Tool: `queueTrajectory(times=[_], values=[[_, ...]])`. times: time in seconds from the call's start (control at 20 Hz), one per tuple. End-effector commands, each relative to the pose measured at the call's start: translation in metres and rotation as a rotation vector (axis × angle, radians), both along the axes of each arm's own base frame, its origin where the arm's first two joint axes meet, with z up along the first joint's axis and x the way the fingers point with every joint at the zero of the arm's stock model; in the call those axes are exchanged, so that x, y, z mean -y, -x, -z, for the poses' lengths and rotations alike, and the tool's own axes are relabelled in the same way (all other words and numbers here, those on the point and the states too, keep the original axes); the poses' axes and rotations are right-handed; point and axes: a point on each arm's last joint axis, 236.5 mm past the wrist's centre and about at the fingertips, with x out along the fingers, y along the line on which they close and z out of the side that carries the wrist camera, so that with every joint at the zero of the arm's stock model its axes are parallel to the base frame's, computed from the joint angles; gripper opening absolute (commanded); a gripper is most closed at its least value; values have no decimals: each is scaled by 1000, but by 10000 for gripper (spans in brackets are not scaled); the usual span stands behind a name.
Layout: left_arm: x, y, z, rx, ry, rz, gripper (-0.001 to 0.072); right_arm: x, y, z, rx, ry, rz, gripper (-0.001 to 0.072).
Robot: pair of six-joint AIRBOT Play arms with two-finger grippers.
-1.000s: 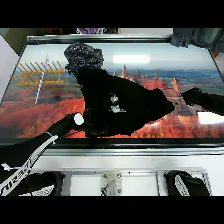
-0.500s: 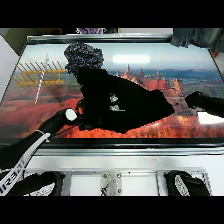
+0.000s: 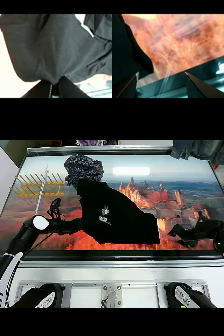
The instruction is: Fold the clothes and pants, and hang the long-sleeved shirts on hangers.
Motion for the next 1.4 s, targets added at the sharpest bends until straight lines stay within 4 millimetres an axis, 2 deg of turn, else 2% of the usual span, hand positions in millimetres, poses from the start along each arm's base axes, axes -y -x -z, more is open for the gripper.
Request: queueTrajectory(times=[0.0,0.2,0.35,0.55,0.6,0.7,0.75,0.95,1.0,1.05,1.15,1.2,1.25,1.3,1.35], values=[[-4,0,-6,16,-4,2,26,-42,4,28,-52,-128,-4,625],[-4,1,-6,16,-7,12,26,-71,19,42,-81,-122,-89,625],[-4,2,-6,14,-7,14,26,-80,12,49,-48,-100,-62,626],[-4,4,-5,5,-7,19,26,-95,-1,48,19,-72,-97,624],[-4,4,-5,4,-6,19,26,-99,-6,48,43,-64,-104,580],[-4,5,-5,1,-7,21,26,-104,-14,46,86,-50,-119,375],[-3,6,-4,-1,-6,22,26,-106,-18,45,107,-43,-121,353],[-3,6,-4,-2,-6,22,26,-106,-22,45,123,-37,-118,350],[-3,6,-4,-3,-6,22,26,-105,-22,45,122,-37,-119,249],[-3,6,-4,-4,-6,23,26,-105,-22,45,123,-36,-120,25],[-2,9,-6,-9,-2,27,26,-104,-25,40,141,-29,-132,28],[-3,9,-11,1,-2,29,26,-103,-31,29,170,-21,-148,27],[-5,7,-28,27,3,34,26,-99,-43,7,232,4,-182,27],[-8,3,-55,78,9,42,26,-92,-59,-27,314,32,-194,27],[-11,-2,-95,157,16,47,26,-84,-78,-73,425,64,-200,26]])
